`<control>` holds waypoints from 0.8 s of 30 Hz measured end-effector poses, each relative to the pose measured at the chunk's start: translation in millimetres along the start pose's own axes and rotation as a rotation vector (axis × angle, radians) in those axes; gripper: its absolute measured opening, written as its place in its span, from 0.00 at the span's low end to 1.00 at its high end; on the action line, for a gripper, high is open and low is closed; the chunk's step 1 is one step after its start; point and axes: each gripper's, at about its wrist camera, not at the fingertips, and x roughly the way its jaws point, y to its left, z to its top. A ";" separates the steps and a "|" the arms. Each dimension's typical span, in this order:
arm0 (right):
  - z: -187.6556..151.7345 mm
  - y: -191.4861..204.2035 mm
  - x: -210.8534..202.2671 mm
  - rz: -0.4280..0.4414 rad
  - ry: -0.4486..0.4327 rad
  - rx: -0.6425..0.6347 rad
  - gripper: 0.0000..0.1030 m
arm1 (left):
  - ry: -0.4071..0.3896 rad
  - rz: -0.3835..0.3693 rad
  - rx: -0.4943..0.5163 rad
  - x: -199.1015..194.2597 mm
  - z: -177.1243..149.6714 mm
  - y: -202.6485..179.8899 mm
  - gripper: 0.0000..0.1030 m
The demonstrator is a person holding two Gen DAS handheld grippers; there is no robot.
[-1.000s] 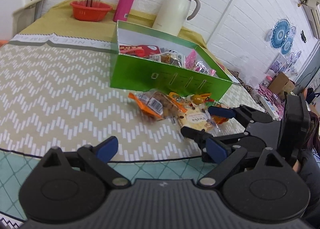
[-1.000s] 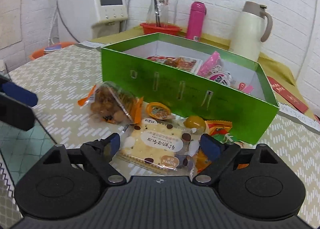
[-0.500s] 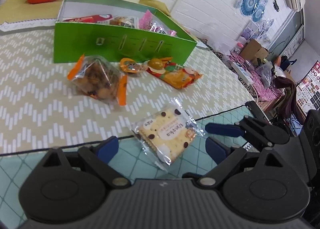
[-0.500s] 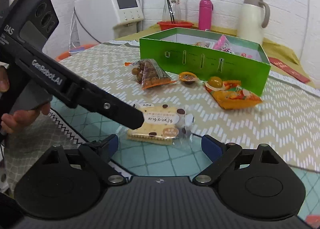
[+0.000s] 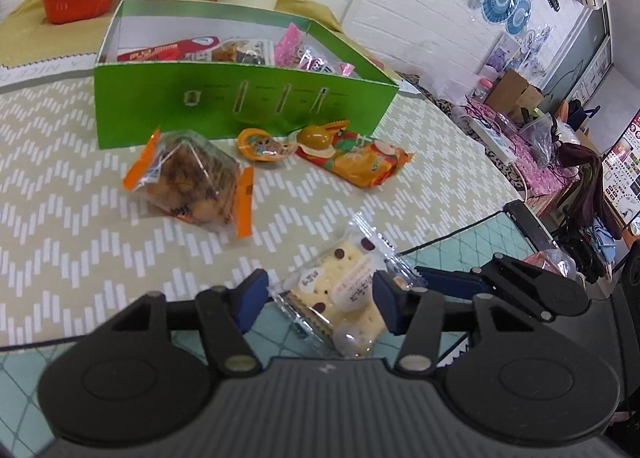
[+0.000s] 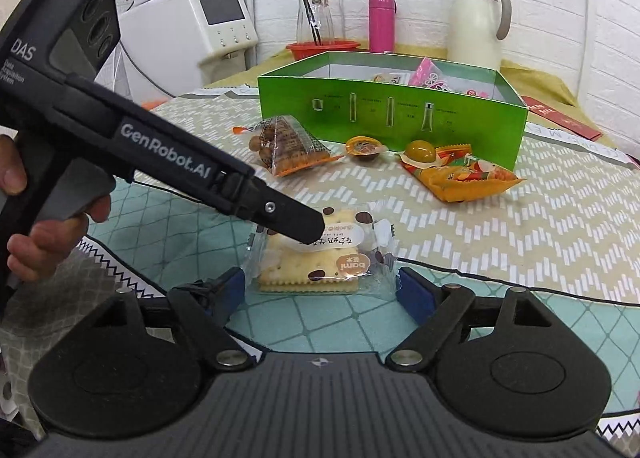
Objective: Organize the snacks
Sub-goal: 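Close both grippers on the dotted biscuit packet, then carry the biscuit packet into the green box and open both grippers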
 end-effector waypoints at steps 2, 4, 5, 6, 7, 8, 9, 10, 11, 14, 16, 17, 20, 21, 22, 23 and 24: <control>0.7 -0.1 2.2 -0.002 -0.001 -0.009 1.00 | -0.008 -0.027 0.000 0.5 -1.6 0.9 0.70; 1.3 1.7 5.0 -0.009 -0.005 -0.021 1.00 | -0.017 -0.007 0.024 2.1 -2.7 -3.7 0.70; 1.3 2.7 6.0 -0.016 -0.008 -0.029 1.00 | -0.016 0.012 0.065 4.1 -3.5 -9.1 0.67; 1.5 2.9 7.0 -0.020 -0.013 -0.031 1.00 | -0.020 0.046 0.103 5.8 -5.1 -14.7 0.62; 1.6 2.4 7.8 -0.025 -0.020 -0.026 1.00 | -0.022 0.077 0.140 7.4 -6.6 -20.7 0.57; 2.6 1.4 7.7 -0.028 -0.027 -0.019 0.99 | -0.027 0.093 0.161 8.0 -7.9 -25.3 0.56; 4.1 -0.3 6.3 -0.030 -0.041 -0.002 0.97 | -0.029 0.092 0.138 7.7 -7.7 -24.2 0.50; 5.5 -2.8 6.4 -0.024 -0.034 0.014 0.96 | -0.033 0.090 0.124 6.5 -7.5 -22.8 0.47; 5.8 -4.3 6.0 -0.019 -0.033 0.022 0.95 | -0.038 0.088 0.105 5.2 -7.1 -19.4 0.40; 6.1 -0.5 2.7 -0.031 -0.033 0.002 0.93 | -0.044 0.070 0.059 2.1 -7.4 -12.1 0.33; 7.5 0.8 1.1 -0.034 -0.037 -0.007 0.89 | -0.049 0.073 0.054 -0.2 -8.1 -13.2 0.33; 8.7 0.4 -0.2 -0.041 -0.044 -0.006 0.86 | -0.057 0.072 0.050 -1.8 -8.0 -13.6 0.33; 15.5 -1.0 -5.5 -0.046 -0.065 -0.026 0.67 | -0.091 0.075 0.028 -10.2 -1.9 -14.3 0.32; 18.5 -0.9 -7.2 -0.066 -0.075 -0.037 0.59 | -0.101 0.070 0.023 -12.6 1.3 -13.8 0.32; 22.1 -2.9 -9.5 -0.074 -0.091 -0.041 0.57 | -0.106 0.058 0.011 -14.5 4.3 -13.0 0.32; 26.5 -6.1 -11.5 -0.076 -0.105 -0.036 0.55 | -0.115 0.046 -0.003 -16.9 8.8 -12.7 0.30; 31.1 -9.5 -12.8 -0.079 -0.120 -0.032 0.55 | -0.124 0.043 -0.005 -18.4 11.9 -13.5 0.30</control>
